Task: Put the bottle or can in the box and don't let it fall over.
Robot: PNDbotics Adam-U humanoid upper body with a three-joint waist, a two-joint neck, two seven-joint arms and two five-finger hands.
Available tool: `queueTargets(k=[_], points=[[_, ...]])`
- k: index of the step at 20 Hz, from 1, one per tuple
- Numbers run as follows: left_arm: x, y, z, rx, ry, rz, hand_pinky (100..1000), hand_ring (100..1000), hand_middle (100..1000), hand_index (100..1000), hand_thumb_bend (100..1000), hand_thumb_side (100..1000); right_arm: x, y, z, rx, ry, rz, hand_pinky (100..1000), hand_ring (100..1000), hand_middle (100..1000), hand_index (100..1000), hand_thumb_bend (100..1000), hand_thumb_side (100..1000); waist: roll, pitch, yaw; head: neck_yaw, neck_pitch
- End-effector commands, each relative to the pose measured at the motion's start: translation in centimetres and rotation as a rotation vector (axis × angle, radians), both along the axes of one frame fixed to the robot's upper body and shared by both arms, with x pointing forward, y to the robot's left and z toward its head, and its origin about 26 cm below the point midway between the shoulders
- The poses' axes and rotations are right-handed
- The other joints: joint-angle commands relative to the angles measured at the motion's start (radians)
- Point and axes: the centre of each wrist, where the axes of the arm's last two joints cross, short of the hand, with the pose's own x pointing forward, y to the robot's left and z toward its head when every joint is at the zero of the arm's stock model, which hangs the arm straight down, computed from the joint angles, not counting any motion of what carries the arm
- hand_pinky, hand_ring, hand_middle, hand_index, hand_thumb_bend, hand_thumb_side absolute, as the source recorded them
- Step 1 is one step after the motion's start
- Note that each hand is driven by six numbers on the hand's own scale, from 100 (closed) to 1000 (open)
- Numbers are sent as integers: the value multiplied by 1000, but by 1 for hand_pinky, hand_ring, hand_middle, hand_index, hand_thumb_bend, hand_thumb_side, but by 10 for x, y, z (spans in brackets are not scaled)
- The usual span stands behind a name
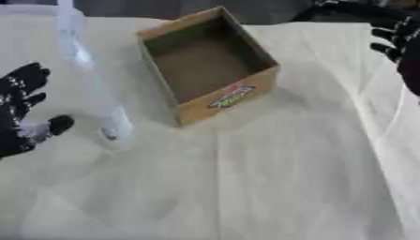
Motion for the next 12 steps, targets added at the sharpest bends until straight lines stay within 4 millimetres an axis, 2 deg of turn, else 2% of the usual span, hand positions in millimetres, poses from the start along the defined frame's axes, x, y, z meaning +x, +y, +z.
queueTargets(k=[1,2,4,5,6,12], points=[[5,-1,7,19,-2,-26,1000,1000,904,958,749,240,-1,-1,14,-27,-38,18,910,950,831,1000,501,1000,3,-27,-3,5,-1],[6,-2,7,19,3,-32,1000,1000,903,957,749,240,-1,-1,14,-36,-40,27,907,948,829,997,479,1000,3,-27,-4,5,-1],[9,-4,6,21,14,-44,1000,1000,903,955,749,241,-2,-1,15,-53,-43,37,897,939,821,991,338,992,4,-26,-5,7,0],[10,-5,6,23,19,-50,1000,1000,904,955,748,241,-2,0,15,-61,-44,40,892,935,817,989,271,948,4,-26,-5,7,0],[12,-6,6,24,23,-56,1000,1000,904,955,748,242,-2,0,15,-66,-43,43,889,933,815,987,245,931,4,-26,-6,8,0],[19,-11,5,35,44,-94,1000,1000,910,956,746,245,-1,-1,14,-61,-35,40,882,923,806,983,249,932,5,-26,-8,11,-1]])
